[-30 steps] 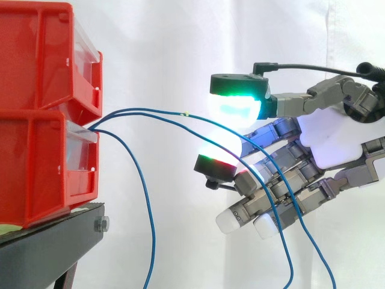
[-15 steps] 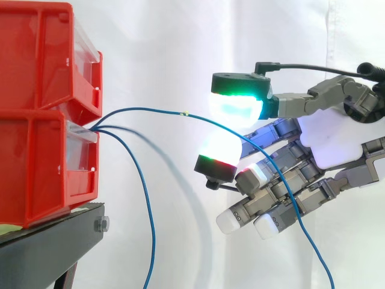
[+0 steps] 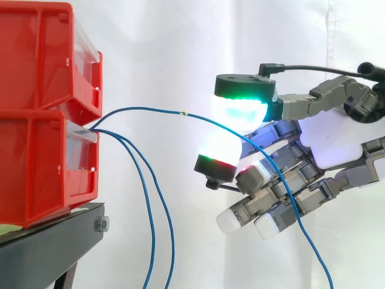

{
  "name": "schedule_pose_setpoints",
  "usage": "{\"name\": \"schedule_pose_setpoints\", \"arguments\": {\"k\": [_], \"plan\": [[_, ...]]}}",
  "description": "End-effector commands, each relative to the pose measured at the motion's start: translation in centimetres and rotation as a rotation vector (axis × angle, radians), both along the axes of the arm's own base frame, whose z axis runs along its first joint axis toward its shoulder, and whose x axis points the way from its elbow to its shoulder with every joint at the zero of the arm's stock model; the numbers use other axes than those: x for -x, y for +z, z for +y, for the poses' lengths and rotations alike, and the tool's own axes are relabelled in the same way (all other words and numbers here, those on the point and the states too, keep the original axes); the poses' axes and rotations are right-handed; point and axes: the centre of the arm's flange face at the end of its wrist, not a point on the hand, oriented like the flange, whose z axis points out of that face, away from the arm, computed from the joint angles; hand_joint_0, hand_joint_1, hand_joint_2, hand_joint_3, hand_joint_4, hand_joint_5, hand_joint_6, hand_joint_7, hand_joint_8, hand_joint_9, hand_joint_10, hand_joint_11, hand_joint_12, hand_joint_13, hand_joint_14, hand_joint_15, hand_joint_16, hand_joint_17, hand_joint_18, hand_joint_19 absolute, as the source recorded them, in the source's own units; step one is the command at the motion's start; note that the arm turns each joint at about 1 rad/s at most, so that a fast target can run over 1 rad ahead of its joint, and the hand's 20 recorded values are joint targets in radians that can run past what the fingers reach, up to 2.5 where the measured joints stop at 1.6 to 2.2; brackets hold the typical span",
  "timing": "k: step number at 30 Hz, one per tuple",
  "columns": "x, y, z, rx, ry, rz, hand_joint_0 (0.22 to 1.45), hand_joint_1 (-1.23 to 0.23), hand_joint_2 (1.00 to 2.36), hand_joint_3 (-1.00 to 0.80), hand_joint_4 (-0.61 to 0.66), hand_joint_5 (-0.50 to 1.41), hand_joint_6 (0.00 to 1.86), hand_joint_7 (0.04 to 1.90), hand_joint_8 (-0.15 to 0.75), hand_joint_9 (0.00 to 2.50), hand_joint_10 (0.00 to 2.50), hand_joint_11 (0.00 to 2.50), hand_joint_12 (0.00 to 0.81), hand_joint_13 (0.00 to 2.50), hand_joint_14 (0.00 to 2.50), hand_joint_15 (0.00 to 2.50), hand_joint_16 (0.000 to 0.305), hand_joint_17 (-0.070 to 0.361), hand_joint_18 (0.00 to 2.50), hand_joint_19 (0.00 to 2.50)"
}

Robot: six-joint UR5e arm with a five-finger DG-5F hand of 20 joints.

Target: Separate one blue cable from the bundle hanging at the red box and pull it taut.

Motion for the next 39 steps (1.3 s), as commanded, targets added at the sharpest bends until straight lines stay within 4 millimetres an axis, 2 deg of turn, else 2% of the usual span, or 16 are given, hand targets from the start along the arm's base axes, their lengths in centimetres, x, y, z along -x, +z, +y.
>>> {"name": "schedule_pose_setpoints", "arguments": {"k": [1, 18, 26, 31, 34, 39], "plan": [[0.00, 0.00, -0.09, 0.000, -0.001, 0.000, 0.64, -0.74, 1.00, -0.50, 0.07, -0.23, 0.88, 0.96, 0.267, 1.01, 0.01, 1.46, 0.278, 0.66, 0.02, 0.43, 0.040, 0.089, 0.65, 0.52], [0.00, 0.00, 0.02, 0.001, 0.001, 0.000, 0.66, -0.71, 1.00, -0.50, 0.07, -0.23, 0.88, 0.96, 0.259, 1.01, 0.01, 1.52, 0.279, 0.68, 0.02, 0.47, 0.040, 0.089, 0.65, 0.52], [0.00, 0.00, 0.02, 0.001, 0.001, 0.000, 0.66, -0.71, 1.01, -0.37, 0.04, -0.23, 0.88, 0.98, 0.269, 1.01, 0.01, 1.51, 0.287, 0.66, 0.02, 0.47, 0.040, 0.090, 0.64, 0.53], [0.00, 0.00, 0.02, 0.001, 0.001, 0.000, 0.65, -0.70, 1.00, -0.49, 0.07, -0.23, 0.88, 0.96, 0.267, 1.00, 0.01, 1.50, 0.289, 0.65, 0.02, 0.47, 0.040, 0.091, 0.63, 0.54], [-0.01, -0.12, 0.02, 0.002, 0.001, 0.003, 0.64, -0.67, 1.00, -0.50, 0.06, -0.23, 0.87, 0.96, 0.266, 1.00, 0.01, 1.47, 0.287, 0.66, 0.02, 0.46, 0.040, 0.090, 0.63, 0.54], [0.01, -0.01, 0.02, 0.002, 0.001, 0.002, 0.65, -0.66, 1.01, -0.39, 0.04, -0.22, 0.89, 0.99, 0.271, 1.01, 0.01, 1.49, 0.285, 0.65, 0.02, 0.46, 0.040, 0.090, 0.63, 0.53]]}}
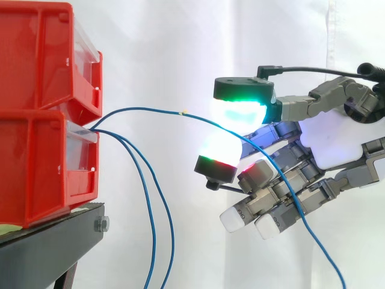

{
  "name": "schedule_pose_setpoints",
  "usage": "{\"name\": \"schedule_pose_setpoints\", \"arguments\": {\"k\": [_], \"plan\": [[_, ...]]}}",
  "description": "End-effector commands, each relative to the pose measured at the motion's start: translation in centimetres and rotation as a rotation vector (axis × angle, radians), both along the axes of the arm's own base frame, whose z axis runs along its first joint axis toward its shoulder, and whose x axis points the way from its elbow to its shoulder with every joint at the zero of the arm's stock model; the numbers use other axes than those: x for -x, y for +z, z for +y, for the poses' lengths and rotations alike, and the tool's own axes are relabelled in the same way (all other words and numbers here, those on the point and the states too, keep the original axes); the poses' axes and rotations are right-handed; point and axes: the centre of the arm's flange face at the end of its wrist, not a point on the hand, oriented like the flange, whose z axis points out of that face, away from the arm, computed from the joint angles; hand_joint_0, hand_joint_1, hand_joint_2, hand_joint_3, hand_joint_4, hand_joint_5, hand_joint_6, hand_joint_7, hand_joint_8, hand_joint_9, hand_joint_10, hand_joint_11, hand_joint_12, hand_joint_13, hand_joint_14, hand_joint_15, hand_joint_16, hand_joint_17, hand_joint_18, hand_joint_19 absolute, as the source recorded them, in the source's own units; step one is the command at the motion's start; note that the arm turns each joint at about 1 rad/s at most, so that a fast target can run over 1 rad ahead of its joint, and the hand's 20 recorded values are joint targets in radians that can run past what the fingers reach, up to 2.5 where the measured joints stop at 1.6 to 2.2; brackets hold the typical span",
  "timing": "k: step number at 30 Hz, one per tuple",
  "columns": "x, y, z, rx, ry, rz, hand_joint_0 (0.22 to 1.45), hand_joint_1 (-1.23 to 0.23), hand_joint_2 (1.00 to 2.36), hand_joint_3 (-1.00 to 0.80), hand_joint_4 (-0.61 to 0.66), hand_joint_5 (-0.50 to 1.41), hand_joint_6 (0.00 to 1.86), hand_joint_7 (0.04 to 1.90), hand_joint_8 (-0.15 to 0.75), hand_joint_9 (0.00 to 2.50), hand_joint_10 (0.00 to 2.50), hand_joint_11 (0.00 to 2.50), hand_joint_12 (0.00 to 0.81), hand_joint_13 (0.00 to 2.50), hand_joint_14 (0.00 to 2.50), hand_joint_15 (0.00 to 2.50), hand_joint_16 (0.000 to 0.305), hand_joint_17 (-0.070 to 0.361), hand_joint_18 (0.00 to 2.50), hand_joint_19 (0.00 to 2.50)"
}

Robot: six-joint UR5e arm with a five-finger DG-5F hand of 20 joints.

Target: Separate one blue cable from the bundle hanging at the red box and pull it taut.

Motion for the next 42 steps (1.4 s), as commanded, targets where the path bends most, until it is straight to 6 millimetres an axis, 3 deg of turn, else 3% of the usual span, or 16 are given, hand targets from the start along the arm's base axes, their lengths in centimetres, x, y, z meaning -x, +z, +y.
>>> {"name": "schedule_pose_setpoints", "arguments": {"k": [1, 9, 28, 42], "plan": [[0.01, 0.02, 0.00, 0.000, 0.000, 0.000, 0.65, -0.66, 1.01, -0.36, 0.03, -0.22, 0.89, 1.00, 0.270, 1.01, 0.01, 1.49, 0.285, 0.65, 0.02, 0.46, 0.040, 0.090, 0.63, 0.54], [-0.01, 0.02, 0.00, 0.000, 0.000, -0.001, 0.63, -0.69, 1.03, -0.20, -0.04, -0.20, 0.90, 1.08, 0.273, 1.01, 0.01, 1.49, 0.285, 0.60, 0.02, 0.44, 0.040, 0.091, 0.62, 0.54], [-0.05, -0.14, 0.33, 0.003, 0.004, -0.001, 0.65, -0.70, 1.02, -0.24, -0.04, -0.20, 0.90, 1.06, 0.271, 1.03, 0.01, 1.58, 0.294, 0.61, 0.02, 0.46, 0.041, 0.092, 0.57, 0.43], [-0.11, -0.33, 0.46, 0.004, 0.006, -0.007, 0.66, -0.70, 1.02, -0.26, -0.04, -0.20, 0.90, 1.05, 0.283, 0.98, 0.00, 1.57, 0.310, 0.77, 0.02, 0.71, 0.040, 0.091, 0.59, 0.46]]}}
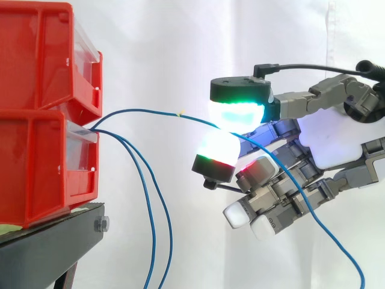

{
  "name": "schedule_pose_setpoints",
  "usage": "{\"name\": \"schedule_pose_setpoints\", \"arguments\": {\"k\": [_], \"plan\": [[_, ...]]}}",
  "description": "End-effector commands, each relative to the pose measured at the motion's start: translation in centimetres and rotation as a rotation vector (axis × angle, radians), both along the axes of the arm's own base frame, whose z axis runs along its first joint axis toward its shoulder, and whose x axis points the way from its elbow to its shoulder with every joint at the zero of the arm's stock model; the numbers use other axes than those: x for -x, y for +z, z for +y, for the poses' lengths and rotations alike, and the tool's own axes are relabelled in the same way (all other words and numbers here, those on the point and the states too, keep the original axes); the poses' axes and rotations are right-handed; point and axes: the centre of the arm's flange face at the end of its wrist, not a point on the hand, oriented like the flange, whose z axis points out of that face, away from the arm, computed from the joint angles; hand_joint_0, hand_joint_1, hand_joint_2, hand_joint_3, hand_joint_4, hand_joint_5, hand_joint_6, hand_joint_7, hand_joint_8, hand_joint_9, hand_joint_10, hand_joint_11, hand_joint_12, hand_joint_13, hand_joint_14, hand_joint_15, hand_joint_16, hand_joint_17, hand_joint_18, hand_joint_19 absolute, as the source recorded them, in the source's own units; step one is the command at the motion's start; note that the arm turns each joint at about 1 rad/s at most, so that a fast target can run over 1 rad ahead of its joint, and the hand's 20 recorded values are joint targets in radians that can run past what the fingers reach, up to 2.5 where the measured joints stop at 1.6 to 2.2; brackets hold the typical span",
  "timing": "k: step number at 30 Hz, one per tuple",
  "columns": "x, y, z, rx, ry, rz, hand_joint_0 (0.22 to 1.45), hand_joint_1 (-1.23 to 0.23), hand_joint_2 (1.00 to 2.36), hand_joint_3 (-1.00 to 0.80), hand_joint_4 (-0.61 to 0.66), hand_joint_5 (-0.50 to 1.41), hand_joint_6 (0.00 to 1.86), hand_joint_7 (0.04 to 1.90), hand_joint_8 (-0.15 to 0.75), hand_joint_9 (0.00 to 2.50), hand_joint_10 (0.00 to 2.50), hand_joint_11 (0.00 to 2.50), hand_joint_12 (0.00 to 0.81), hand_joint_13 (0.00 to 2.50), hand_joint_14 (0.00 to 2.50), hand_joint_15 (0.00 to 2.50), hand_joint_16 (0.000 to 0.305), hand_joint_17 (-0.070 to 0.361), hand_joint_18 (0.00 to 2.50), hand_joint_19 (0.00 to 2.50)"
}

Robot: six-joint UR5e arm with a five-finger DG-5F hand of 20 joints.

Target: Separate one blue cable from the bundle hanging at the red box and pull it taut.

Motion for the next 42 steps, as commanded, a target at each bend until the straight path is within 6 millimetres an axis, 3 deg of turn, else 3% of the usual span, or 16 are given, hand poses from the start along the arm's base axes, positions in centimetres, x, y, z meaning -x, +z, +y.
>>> {"name": "schedule_pose_setpoints", "arguments": {"k": [1, 6, 10, 21, 24, 34, 42], "plan": [[0.1, -0.3, 0.0, 0.001, 0.000, 0.006, 0.66, -0.70, 1.02, -0.26, -0.04, -0.20, 0.90, 1.05, 0.283, 0.98, 0.00, 1.57, 0.320, 0.80, 0.02, 0.77, 0.041, 0.093, 0.62, 0.46], [0.5, -2.3, -0.1, -0.006, -0.002, 0.010, 0.67, -0.69, 1.02, -0.27, -0.04, -0.20, 0.90, 1.03, 0.295, 0.96, 0.00, 1.55, 0.331, 0.85, 0.02, 0.91, 0.044, 0.098, 0.67, 0.52], [-0.2, -2.2, 0.2, -0.035, -0.004, -0.060, 0.67, -0.69, 1.02, -0.27, -0.04, -0.20, 0.90, 1.02, 0.293, 0.95, 0.00, 1.54, 0.339, 0.89, 0.02, 1.00, 0.045, 0.102, 0.70, 0.58], [-0.4, -2.5, 0.3, -0.037, 0.005, -0.062, 0.67, -0.69, 1.02, -0.29, -0.03, -0.20, 0.89, 1.02, 0.295, 0.95, 0.00, 1.56, 0.337, 0.94, 0.02, 1.10, 0.045, 0.102, 0.73, 0.62], [-0.7, -3.8, 0.1, -0.043, 0.015, -0.050, 0.67, -0.69, 1.02, -0.29, -0.03, -0.20, 0.89, 1.02, 0.293, 0.96, 0.00, 1.55, 0.332, 0.97, 0.02, 1.12, 0.045, 0.101, 0.75, 0.58], [-1.0, -3.9, 0.2, -0.061, 0.033, -0.073, 0.68, -0.70, 1.02, -0.25, -0.05, -0.20, 0.90, 1.04, 0.292, 0.97, 0.00, 1.58, 0.330, 1.00, 0.02, 1.15, 0.044, 0.099, 0.77, 0.59], [-0.5, -6.6, 0.8, -0.067, 0.041, -0.103, 0.68, -0.71, 1.02, -0.26, -0.04, -0.20, 0.90, 1.03, 0.289, 0.98, 0.04, 1.59, 0.328, 1.02, 0.02, 1.17, 0.044, 0.099, 0.78, 0.56]]}}
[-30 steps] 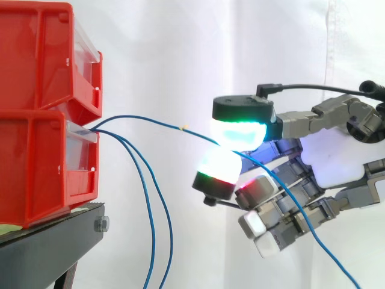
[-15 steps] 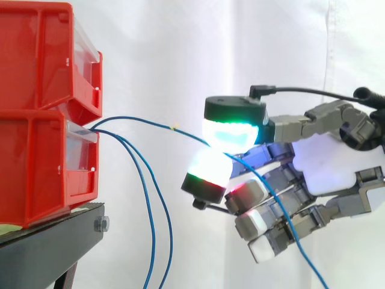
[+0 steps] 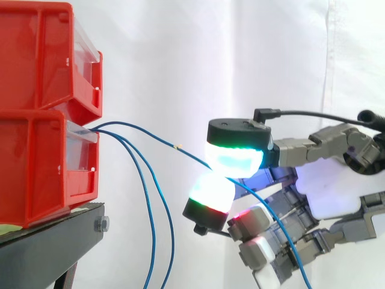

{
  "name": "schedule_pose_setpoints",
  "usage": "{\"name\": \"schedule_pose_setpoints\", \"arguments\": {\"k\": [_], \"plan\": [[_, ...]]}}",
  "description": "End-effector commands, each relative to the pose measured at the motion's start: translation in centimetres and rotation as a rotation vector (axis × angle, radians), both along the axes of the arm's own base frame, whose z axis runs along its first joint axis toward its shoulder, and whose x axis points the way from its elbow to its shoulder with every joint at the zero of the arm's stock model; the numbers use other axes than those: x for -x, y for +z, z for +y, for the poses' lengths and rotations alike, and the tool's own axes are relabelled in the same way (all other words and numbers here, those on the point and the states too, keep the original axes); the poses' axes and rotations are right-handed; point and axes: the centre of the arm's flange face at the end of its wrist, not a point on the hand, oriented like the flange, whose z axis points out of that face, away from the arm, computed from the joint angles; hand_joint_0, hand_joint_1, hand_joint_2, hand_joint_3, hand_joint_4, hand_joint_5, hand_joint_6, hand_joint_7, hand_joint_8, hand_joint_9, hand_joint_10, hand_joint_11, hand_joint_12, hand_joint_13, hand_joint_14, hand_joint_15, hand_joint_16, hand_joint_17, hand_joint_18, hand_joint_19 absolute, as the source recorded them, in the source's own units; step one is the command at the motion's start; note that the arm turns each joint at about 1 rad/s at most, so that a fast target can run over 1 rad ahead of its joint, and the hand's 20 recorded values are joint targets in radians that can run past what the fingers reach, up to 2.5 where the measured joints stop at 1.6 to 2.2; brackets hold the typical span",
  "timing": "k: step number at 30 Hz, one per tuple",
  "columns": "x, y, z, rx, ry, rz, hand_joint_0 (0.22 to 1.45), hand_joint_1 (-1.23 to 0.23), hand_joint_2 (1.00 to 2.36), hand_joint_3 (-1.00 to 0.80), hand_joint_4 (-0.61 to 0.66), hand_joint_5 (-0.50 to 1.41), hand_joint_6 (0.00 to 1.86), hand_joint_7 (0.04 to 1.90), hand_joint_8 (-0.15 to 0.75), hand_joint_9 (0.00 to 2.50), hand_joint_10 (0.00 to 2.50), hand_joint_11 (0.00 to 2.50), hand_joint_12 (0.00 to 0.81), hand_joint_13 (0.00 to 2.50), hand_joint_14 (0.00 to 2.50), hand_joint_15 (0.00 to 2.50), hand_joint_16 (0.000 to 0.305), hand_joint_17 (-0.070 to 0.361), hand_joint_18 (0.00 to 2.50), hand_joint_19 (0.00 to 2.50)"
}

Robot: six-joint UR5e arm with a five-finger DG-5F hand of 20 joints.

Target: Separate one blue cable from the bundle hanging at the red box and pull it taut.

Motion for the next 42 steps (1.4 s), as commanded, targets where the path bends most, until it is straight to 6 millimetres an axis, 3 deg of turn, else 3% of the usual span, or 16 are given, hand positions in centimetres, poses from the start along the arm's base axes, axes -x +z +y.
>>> {"name": "schedule_pose_setpoints", "arguments": {"k": [1, 13, 29, 33, 37, 42], "plan": [[-0.25, -0.78, 0.33, -0.011, 0.004, -0.046, 0.69, -0.71, 1.02, -0.27, -0.04, -0.20, 0.90, 1.03, 0.297, 0.99, 0.05, 1.58, 0.332, 1.03, 0.02, 1.18, 0.044, 0.099, 0.78, 0.57], [-0.45, -0.55, 0.83, -0.010, 0.011, -0.063, 0.69, -0.70, 1.02, -0.29, -0.03, -0.20, 0.90, 1.01, 0.295, 0.99, 0.07, 1.57, 0.323, 1.07, 0.02, 1.24, 0.044, 0.100, 0.83, 0.60], [-0.48, -0.54, 1.09, -0.007, 0.018, -0.064, 0.69, -0.70, 1.02, -0.31, -0.03, -0.20, 0.89, 1.00, 0.287, 0.96, 0.30, 1.53, 0.328, 1.13, 0.01, 1.44, 0.045, 0.100, 0.84, 0.62], [-0.48, -0.54, 1.09, -0.007, 0.018, -0.064, 0.69, -0.70, 1.02, -0.31, -0.02, -0.20, 0.89, 1.00, 0.287, 0.96, 0.28, 1.53, 0.326, 1.11, 0.01, 1.44, 0.044, 0.100, 0.83, 0.61], [-0.48, -0.54, 1.09, -0.007, 0.018, -0.064, 0.69, -0.70, 1.02, -0.31, -0.03, -0.20, 0.89, 1.01, 0.298, 0.98, 0.04, 1.56, 0.330, 1.07, 0.01, 1.34, 0.044, 0.100, 0.82, 0.60], [-0.48, -0.54, 1.09, -0.007, 0.018, -0.064, 0.69, -0.70, 1.02, -0.31, -0.02, -0.20, 0.89, 1.01, 0.318, 0.89, 0.01, 1.28, 0.320, 1.07, 0.01, 1.29, 0.044, 0.099, 0.82, 0.60]]}}
